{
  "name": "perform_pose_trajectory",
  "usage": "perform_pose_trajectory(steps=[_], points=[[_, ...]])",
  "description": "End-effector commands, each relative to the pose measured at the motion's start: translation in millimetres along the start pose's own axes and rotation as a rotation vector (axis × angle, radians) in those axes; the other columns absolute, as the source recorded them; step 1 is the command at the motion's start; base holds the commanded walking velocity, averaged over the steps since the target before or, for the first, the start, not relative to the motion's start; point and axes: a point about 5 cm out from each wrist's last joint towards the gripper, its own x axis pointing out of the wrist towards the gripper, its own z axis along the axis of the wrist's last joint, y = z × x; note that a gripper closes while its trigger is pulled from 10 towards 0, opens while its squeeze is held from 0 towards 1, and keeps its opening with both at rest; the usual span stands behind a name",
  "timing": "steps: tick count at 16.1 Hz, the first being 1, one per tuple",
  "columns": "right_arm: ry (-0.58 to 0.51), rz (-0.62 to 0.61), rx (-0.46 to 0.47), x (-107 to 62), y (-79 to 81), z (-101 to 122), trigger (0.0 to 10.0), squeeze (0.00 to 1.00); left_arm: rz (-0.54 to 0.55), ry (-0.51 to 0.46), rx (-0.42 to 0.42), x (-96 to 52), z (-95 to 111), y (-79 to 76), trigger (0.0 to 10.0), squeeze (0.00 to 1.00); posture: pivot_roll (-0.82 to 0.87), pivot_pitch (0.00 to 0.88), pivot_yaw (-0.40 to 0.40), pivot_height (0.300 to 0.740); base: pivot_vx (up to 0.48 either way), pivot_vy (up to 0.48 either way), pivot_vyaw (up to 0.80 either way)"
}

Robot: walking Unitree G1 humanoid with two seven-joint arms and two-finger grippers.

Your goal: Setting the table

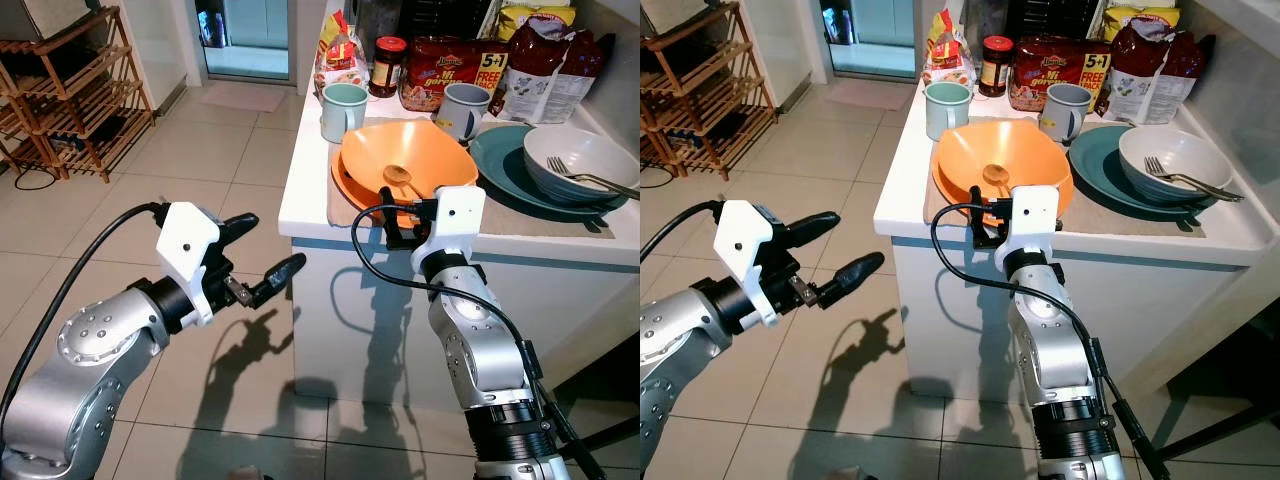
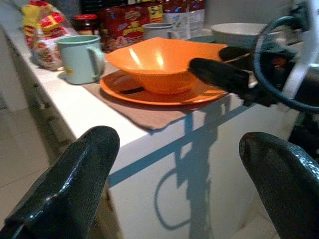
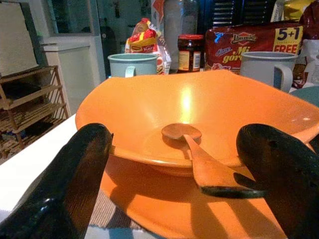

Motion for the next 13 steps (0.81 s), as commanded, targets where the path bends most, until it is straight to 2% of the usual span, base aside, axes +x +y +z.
perform_pose_trajectory(steps=[1, 2, 3, 4, 5, 6, 7, 8, 10, 13], points=[[0.001, 0.014, -0.023, 3.2, 2.8, 1.0, 10.0, 0.00, -0.022, -0.005, -0.005, -0.4, 1.9, -3.9, 10.0, 0.00, 0.11, 0.020, -0.014, 0.740, 0.000, 0.000, 0.00], [-0.004, 0.017, -0.024, 3.6, 2.7, 1.9, 8.2, 0.00, -0.025, -0.011, -0.016, -0.1, 3.0, -4.0, 10.0, 0.00, 0.11, 0.019, -0.015, 0.740, 0.000, 0.000, 0.00], [-0.007, 0.018, -0.027, 3.3, 2.7, 2.0, 4.0, 0.00, -0.030, -0.012, -0.017, 0.6, 3.3, -4.8, 10.0, 0.00, 0.11, 0.018, -0.016, 0.740, 0.000, 0.000, 0.00], [-0.008, 0.019, -0.028, 3.4, 2.7, 2.0, 3.3, 0.00, -0.032, -0.012, -0.017, 1.1, 3.4, -5.1, 10.0, 0.00, 0.11, 0.015, -0.016, 0.740, 0.000, 0.000, 0.00], [-0.016, 0.023, -0.034, 3.6, 3.1, 2.7, 2.0, 0.00, -0.035, -0.012, -0.019, 1.9, 3.9, -5.3, 10.0, 0.00, 0.11, 0.015, -0.016, 0.740, 0.000, 0.000, 0.00], [-0.017, 0.024, -0.035, 3.7, 3.2, 2.7, 2.0, 0.00, -0.035, -0.012, -0.019, 2.0, 3.9, -5.3, 10.0, 0.00, 0.11, 0.011, -0.016, 0.740, 0.000, 0.000, 0.00], [-0.024, 0.028, -0.041, 3.8, 3.7, 3.6, 1.0, 0.00, -0.038, -0.012, -0.019, 1.8, 4.1, -5.3, 10.0, 0.00, 0.11, 0.007, -0.016, 0.740, 0.000, 0.000, 0.00], [-0.029, 0.032, -0.045, 3.7, 4.5, 4.4, 0.5, 0.00, -0.040, -0.013, -0.018, 1.7, 4.2, -5.5, 10.0, 0.00, 0.11, 0.005, -0.016, 0.740, 0.000, 0.000, 0.00], [-0.031, 0.034, -0.047, 3.8, 4.9, 4.5, 0.7, 0.00, -0.043, -0.011, -0.013, 1.2, 4.1, -6.1, 10.0, 0.00, 0.11, 0.000, -0.016, 0.740, 0.000, 0.000, 0.00], [-0.034, 0.032, -0.047, 3.7, 4.7, 4.2, 0.1, 0.00, -0.046, -0.013, -0.012, 1.2, 4.2, -6.7, 10.0, 0.00, 0.11, 0.000, -0.016, 0.740, 0.000, 0.000, 0.00]])
